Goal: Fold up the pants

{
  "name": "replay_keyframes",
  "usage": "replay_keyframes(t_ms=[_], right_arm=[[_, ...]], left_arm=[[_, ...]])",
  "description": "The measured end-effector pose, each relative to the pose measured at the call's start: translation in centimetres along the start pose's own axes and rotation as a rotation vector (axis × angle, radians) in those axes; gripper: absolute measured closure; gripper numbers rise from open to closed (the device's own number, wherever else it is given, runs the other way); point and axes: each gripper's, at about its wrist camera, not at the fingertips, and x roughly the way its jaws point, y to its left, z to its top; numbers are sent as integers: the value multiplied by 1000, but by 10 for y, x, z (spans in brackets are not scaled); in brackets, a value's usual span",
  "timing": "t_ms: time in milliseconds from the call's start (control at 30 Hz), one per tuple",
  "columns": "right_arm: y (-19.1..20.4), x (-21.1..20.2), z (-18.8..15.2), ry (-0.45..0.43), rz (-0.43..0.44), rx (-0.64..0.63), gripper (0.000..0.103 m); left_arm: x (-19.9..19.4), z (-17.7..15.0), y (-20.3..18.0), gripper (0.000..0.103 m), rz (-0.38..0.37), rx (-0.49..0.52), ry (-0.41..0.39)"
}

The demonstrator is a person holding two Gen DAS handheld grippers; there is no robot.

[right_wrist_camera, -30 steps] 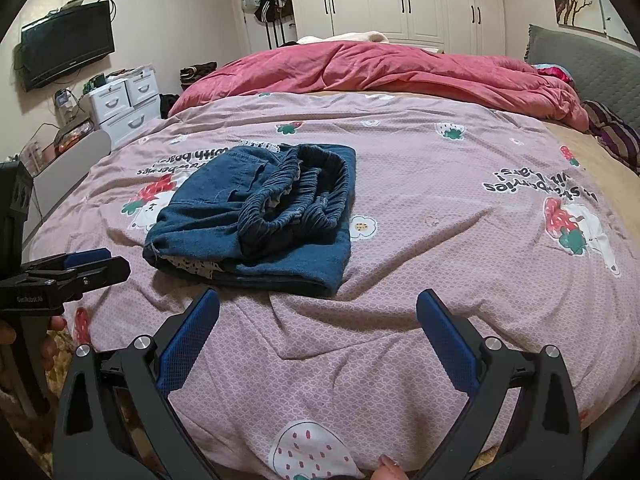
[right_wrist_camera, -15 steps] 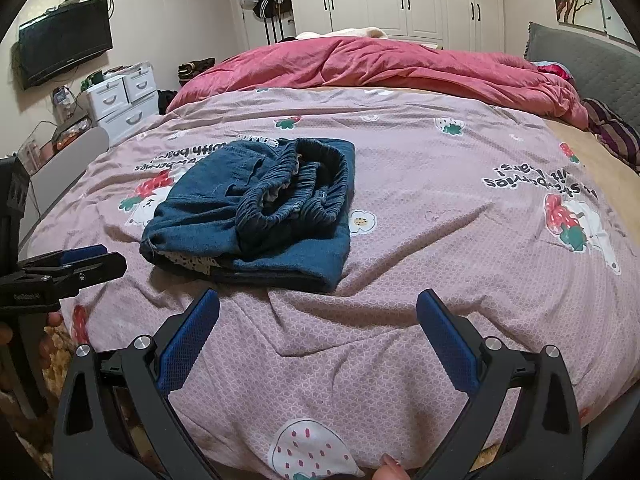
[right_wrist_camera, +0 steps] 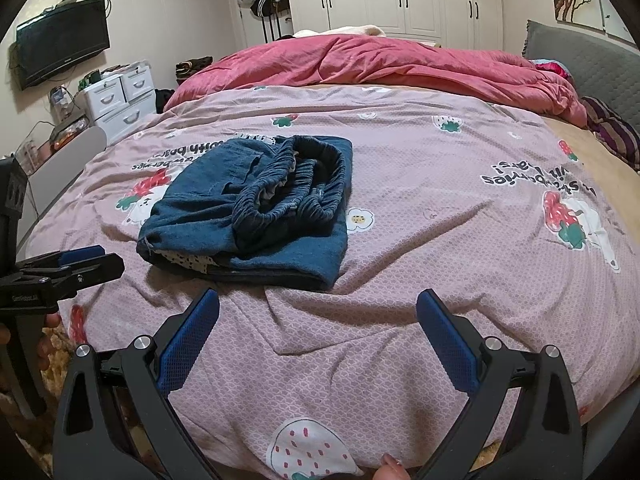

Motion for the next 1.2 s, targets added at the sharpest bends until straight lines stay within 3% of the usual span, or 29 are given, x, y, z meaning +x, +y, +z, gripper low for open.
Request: replay_keyframes(t_ms=[367,667,900,1000,1100,1200], right_arm=[[-1,3,0,18,-17,0,5],[-6,9,0,52,-51,21,5],[-11,15,1,76,-65,28,5],[-18,19,2,87,-74,37,5],[-34,20,7,80,-91,69,5],[-67,17,17,51,-131,126,5]], left_arm=[[0,-1,0,9,-5,0,9],[-4,-2,-9,10,35,55,-5],[-3,2,-6,9,22,9,19],[-9,6,0,10,-12,-26,-23],[-17,15,8,10,17,-36,-76],[-10,33,30,9,112,-72,-59]])
